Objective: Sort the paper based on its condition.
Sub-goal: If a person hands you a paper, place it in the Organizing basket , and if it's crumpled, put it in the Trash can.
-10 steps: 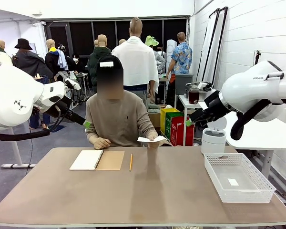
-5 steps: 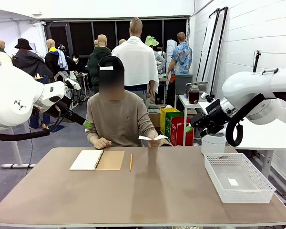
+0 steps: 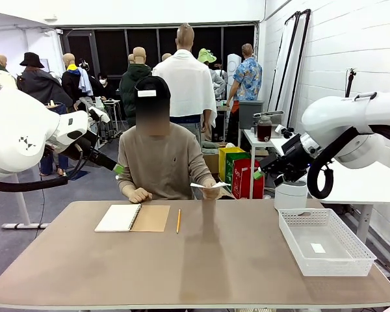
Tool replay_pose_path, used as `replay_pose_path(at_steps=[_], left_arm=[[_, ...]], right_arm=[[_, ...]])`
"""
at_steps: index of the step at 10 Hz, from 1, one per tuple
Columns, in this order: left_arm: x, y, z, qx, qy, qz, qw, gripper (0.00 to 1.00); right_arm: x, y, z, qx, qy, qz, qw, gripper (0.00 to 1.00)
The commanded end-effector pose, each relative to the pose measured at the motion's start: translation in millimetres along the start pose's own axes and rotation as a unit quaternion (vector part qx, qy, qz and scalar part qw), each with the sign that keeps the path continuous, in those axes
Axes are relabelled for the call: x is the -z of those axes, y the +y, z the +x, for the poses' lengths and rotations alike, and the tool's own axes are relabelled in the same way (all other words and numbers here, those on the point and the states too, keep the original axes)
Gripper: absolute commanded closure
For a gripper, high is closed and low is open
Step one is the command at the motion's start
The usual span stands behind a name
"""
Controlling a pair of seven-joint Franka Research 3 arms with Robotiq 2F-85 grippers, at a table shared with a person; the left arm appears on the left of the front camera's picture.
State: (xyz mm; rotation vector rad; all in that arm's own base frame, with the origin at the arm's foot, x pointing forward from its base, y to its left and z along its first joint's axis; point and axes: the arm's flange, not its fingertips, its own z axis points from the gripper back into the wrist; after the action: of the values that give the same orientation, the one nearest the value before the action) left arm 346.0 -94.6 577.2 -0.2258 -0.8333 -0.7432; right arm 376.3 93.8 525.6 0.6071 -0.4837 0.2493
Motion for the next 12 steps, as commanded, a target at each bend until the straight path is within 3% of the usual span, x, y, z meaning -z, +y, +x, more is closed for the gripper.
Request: replay_pose_path(at_steps=[1, 5, 10, 12], left_arm=[[-0.5, -0.6, -0.9, 0.003, 0.000, -0.006, 1.000, 0.00], [-0.5, -0.6, -0.9, 0.003, 0.000, -0.006, 1.000, 0.00], [-0.5, -0.6, -0.9, 0.003, 0.000, -0.006, 1.000, 0.00], [-0.5, -0.6, -0.9, 0.003, 0.000, -0.006, 1.000, 0.00]], right_arm=[[18.1, -12.8, 29.9, 0.142, 0.009, 0.049, 0.989, 0.00], [55.2, -43.5, 56.0, 0.290, 0.056, 0.130, 0.946, 0.00], [113.9, -67.3, 51.0, 0.392, 0.103, 0.193, 0.894, 0.00], [110.1, -70.7, 41.5, 0.372, 0.096, 0.174, 0.907, 0.00]])
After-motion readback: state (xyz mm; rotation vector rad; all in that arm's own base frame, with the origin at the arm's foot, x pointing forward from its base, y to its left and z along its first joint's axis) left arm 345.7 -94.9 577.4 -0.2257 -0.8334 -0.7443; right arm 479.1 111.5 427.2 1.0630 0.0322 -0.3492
